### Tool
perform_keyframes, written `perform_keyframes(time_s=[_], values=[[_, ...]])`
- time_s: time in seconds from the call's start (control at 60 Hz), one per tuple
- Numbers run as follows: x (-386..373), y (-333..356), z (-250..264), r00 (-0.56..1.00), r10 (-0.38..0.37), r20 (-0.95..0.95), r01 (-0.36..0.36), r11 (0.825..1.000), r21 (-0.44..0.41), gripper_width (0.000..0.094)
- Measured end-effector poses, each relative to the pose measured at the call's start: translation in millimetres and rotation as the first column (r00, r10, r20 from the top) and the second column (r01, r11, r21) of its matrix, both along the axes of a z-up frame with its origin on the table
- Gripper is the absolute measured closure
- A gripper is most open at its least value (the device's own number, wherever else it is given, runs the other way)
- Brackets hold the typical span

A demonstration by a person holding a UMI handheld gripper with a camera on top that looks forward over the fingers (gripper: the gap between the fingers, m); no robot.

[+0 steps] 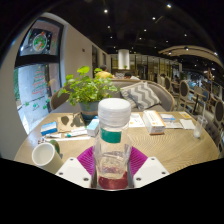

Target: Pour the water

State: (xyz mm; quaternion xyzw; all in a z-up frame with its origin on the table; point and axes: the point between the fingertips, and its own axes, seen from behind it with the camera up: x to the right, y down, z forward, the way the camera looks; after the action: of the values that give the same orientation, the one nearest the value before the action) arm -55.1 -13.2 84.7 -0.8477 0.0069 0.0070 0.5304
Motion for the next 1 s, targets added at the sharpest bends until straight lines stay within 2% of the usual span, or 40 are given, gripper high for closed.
perform_keyframes(time_s=[0.217,0.3,0.45,0.5,0.567,0.617,0.683,0.817,1.0], values=[[1.3,-9.8,-61.8,0.999,0.050,0.003,-0.050,0.996,-0.080,0.0512],[-0.5,-12.7,-59.3,0.996,0.076,0.044,-0.074,0.996,-0.050,0.0510],[-0.8,-14.2,-61.2,0.996,0.080,0.029,-0.078,0.996,-0.052,0.0413],[0.0,-18.3,-64.9,0.996,0.085,0.021,-0.083,0.993,-0.089,0.0332],[0.4,-25.6,-63.8,0.996,0.091,0.006,-0.090,0.988,-0.124,0.0078],[2.5,-33.3,-58.9,0.996,0.087,-0.001,-0.086,0.987,-0.137,0.0099],[6.5,-47.7,-46.5,0.997,0.077,-0.002,-0.077,0.984,-0.158,0.0073],[7.2,-91.1,-10.6,0.998,0.057,-0.010,-0.058,0.977,-0.206,0.0079],[2.1,-171.2,38.4,0.999,-0.015,-0.031,0.005,0.960,-0.280,0.0081]])
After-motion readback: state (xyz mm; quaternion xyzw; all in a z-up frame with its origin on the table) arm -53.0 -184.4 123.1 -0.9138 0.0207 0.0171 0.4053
